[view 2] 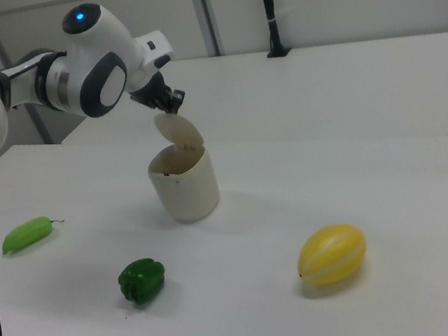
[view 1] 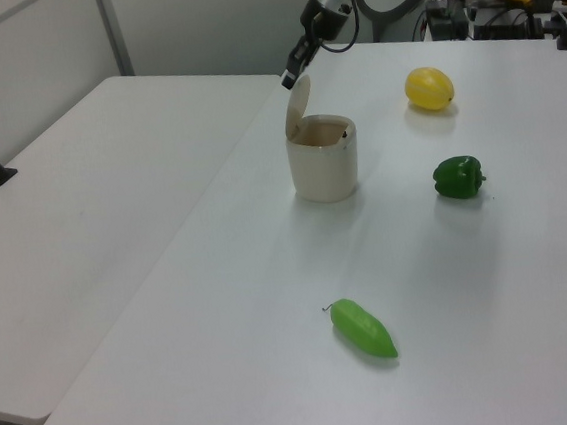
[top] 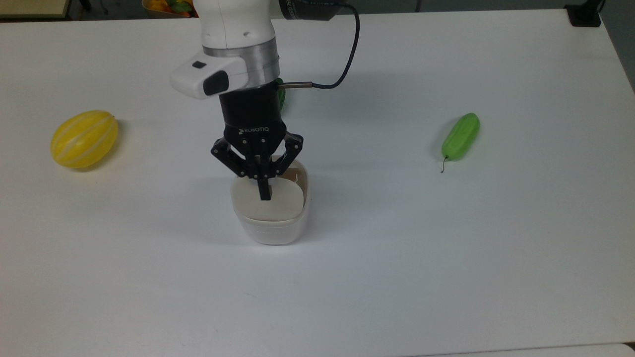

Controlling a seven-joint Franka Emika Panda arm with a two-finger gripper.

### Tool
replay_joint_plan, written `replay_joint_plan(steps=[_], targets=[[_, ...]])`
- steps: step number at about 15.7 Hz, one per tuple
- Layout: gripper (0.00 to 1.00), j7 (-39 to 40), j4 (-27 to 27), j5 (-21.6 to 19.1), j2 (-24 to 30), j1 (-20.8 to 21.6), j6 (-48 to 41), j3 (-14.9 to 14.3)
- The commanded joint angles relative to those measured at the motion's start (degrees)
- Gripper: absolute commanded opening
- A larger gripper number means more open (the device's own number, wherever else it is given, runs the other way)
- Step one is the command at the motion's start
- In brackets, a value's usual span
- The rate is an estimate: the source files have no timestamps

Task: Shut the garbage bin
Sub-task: 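Push the open flip lid down onto the bin with the gripper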

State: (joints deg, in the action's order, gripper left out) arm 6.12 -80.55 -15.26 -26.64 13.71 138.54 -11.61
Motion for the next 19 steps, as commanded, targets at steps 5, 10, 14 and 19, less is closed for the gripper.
replay_joint_plan(steps=[5, 10, 14, 19], targets=[[0.00, -5.41, 0.57, -0.12, 3.09, -0.35, -18.01, -0.87], [0.00, -5.41, -2.06, 0.58, 1.60, -0.27, -21.38, -0.96], [0.00, -5.50, -2.15, 0.58, -0.24, -0.44, -21.12, -0.88], [0.00, -5.68, -2.15, 0.41, -2.18, -0.88, -20.76, -0.88]])
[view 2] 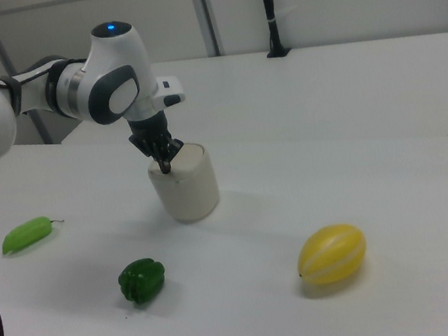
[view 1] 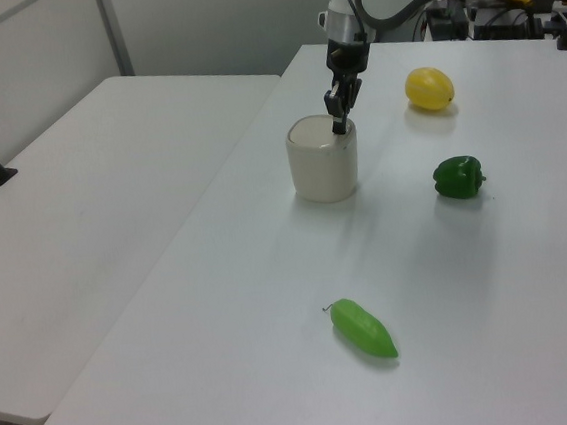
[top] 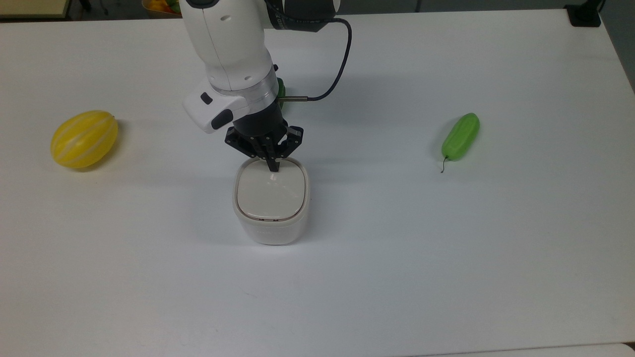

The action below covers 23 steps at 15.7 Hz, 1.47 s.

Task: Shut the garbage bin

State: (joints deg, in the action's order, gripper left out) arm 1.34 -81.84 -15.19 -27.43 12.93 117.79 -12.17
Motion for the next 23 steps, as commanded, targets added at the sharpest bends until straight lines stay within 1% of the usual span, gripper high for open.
replay_joint_plan(steps=[1, 4, 7, 11, 13, 14, 16, 17, 18, 21, 22, 23], targets=[[0.00, -0.90, -0.87, 0.34, -1.40, -0.01, -0.27, -0.31], [0.00, -0.98, -0.60, 0.43, -0.27, -0.10, -1.59, -0.40], [0.00, -0.46, -0.34, 0.78, 4.73, -1.58, -9.83, -0.57], [0.00, -0.19, -0.34, 5.95, 10.71, -1.85, -22.66, -0.57], [0.04, -0.10, -0.42, 8.06, 13.26, -2.38, -26.89, -0.57], [0.10, -0.10, -0.43, 9.64, 14.41, -2.56, -28.65, -0.57], [0.30, 0.68, -0.60, 10.88, 16.43, -3.52, -30.85, -0.49], [0.50, 1.73, -0.69, 10.88, 17.48, -4.39, -31.38, -0.49], [1.00, 1.39, -0.78, 10.97, 18.37, -4.66, -31.65, -0.57], [1.00, 1.30, -0.86, 11.15, 20.12, -5.10, -33.76, -0.57], [1.00, 1.30, -1.65, 11.15, 21.44, -5.45, -33.85, -0.57], [1.00, 1.30, -4.09, 11.15, 23.63, -5.46, -33.59, -0.57]])
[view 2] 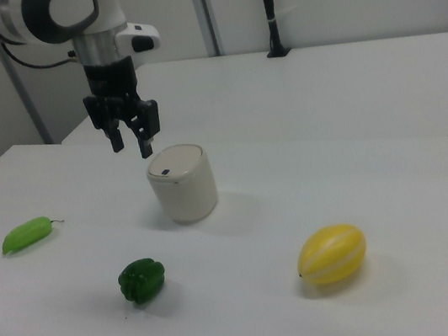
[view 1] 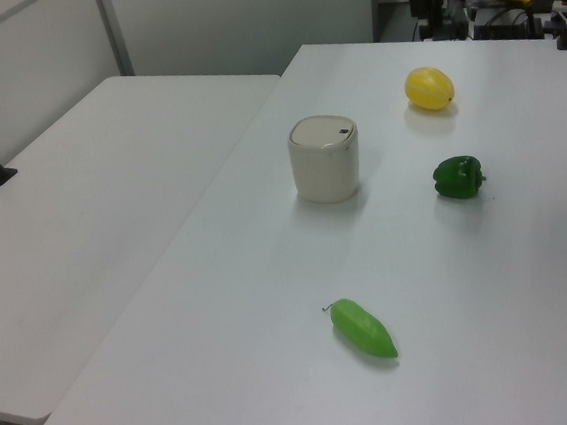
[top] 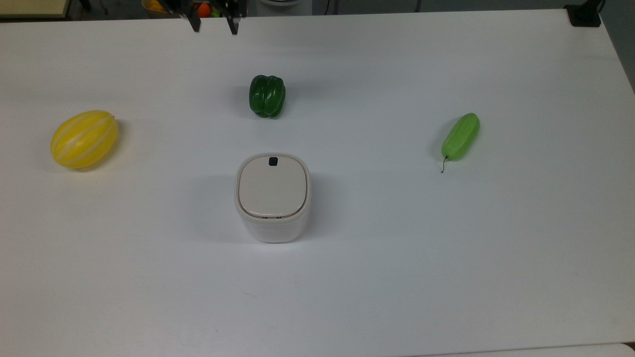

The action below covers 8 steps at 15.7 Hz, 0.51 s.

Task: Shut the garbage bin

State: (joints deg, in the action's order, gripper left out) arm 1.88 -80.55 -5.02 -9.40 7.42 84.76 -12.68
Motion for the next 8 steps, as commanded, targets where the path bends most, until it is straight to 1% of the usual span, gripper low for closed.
replay_joint_plan(steps=[1, 3, 5, 8], targets=[[1.00, 0.76, -8.10, 1.49, 8.40, 0.05, 0.05, 0.11], [1.00, 0.67, -11.98, 3.42, 12.02, 0.58, -0.03, 0.46], [1.00, 0.15, -14.27, 3.61, 13.35, 0.93, -0.21, 0.73], [1.00, -3.63, -18.32, 3.61, 16.24, 1.02, 1.54, 1.43]])
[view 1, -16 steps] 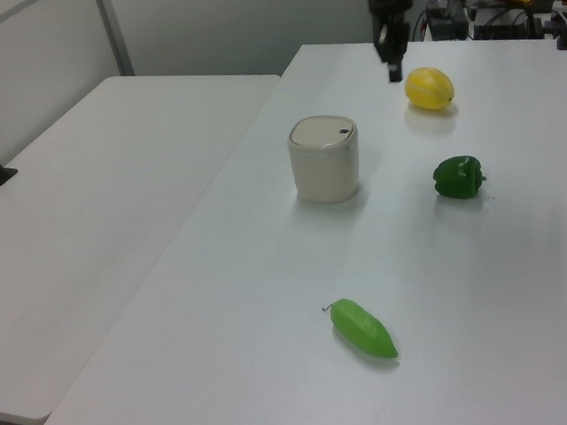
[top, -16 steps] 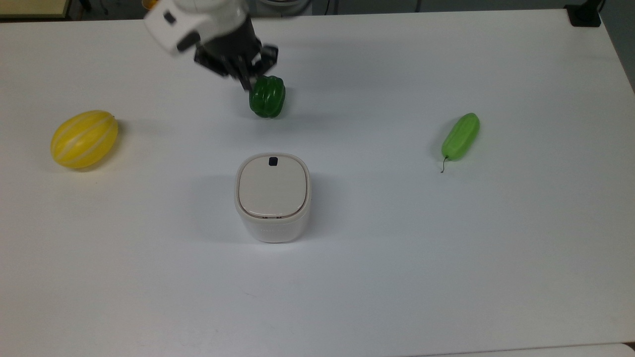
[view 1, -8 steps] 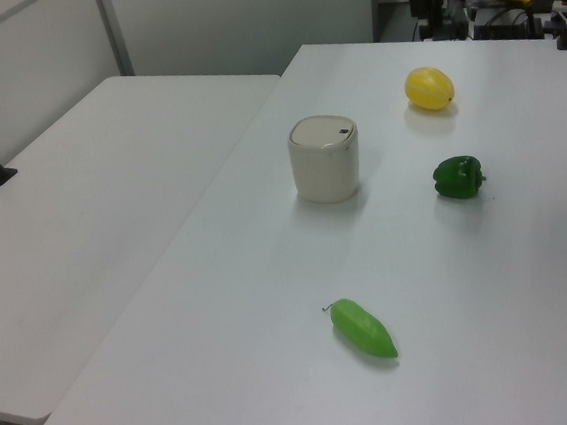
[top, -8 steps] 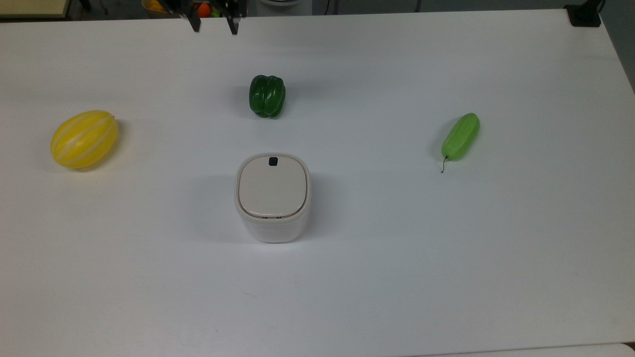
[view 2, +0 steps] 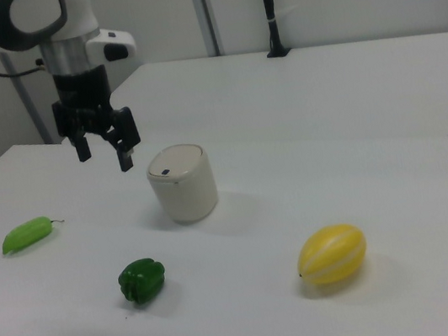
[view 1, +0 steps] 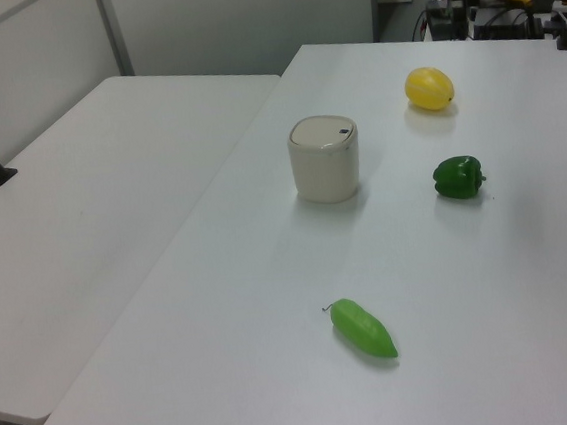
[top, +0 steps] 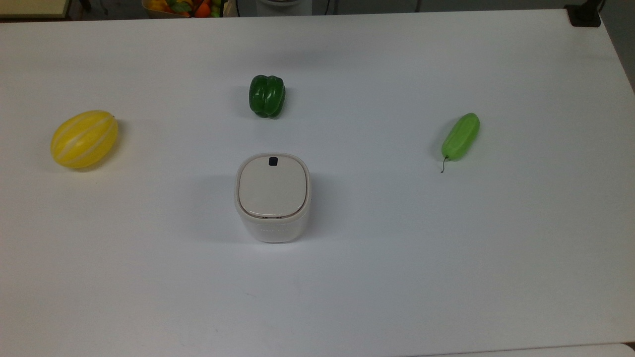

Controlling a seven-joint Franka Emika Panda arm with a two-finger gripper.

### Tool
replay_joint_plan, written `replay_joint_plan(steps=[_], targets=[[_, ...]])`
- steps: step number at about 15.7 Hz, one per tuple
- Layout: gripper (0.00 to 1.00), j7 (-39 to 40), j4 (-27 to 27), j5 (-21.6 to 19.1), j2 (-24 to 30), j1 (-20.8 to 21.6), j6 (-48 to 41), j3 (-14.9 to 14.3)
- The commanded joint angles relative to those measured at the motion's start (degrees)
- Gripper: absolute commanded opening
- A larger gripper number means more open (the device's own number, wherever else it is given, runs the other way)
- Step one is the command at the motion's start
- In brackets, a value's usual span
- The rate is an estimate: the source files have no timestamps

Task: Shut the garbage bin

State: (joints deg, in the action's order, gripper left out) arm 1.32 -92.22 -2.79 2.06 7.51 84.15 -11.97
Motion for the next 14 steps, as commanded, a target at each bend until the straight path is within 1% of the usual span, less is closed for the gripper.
replay_joint_plan(steps=[1, 6, 10, 14], targets=[[1.00, -3.16, -7.44, 1.38, 5.41, 0.93, 2.33, 0.80], [1.00, -3.25, -6.93, 1.38, 5.41, 0.31, 1.10, 0.72], [1.00, -3.25, -5.52, 1.38, 4.98, 0.14, 0.66, 0.63], [1.00, -3.34, -5.52, 1.38, 5.15, 0.05, 0.05, 0.63]])
